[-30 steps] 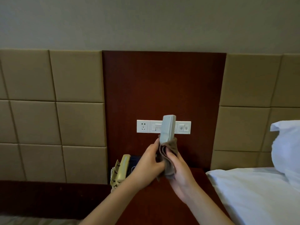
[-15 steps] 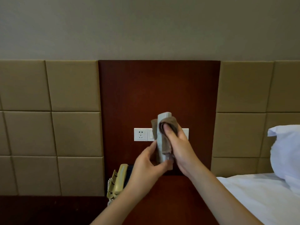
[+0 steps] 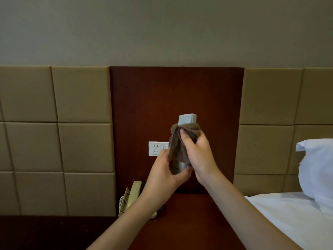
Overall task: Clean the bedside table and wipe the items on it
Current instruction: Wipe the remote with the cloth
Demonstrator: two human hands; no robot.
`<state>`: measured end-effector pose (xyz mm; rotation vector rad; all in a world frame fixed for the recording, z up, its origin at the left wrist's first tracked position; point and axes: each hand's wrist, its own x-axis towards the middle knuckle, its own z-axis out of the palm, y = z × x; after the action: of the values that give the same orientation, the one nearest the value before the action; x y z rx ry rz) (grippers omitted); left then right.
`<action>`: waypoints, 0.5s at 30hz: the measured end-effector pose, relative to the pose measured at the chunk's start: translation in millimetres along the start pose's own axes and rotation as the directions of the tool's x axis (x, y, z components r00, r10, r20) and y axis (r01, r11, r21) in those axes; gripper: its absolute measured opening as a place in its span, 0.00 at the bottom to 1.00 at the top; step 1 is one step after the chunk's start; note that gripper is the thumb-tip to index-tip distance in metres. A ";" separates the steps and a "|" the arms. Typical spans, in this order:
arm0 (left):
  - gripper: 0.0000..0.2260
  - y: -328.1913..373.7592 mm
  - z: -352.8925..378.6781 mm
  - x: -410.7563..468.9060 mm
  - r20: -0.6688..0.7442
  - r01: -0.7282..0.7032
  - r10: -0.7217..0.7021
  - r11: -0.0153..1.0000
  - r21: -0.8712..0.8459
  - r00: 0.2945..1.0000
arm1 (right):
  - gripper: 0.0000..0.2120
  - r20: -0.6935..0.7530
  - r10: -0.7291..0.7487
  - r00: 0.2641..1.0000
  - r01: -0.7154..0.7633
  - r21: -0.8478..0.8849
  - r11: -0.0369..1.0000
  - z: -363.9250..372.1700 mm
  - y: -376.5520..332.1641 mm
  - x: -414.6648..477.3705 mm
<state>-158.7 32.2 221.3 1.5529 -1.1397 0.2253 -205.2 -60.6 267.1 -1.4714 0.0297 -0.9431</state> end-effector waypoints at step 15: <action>0.23 -6.4 -12.4 -1.5 -0.099 0.045 -0.041 0.998 0.034 0.994 | 0.19 0.042 0.062 0.997 -0.061 -0.036 0.997 0.3 11.2 10.9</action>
<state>-149.4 42.7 220.4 1.5794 -1.0291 0.2924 -192.2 -68.3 263.4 -1.5141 0.0601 -0.8647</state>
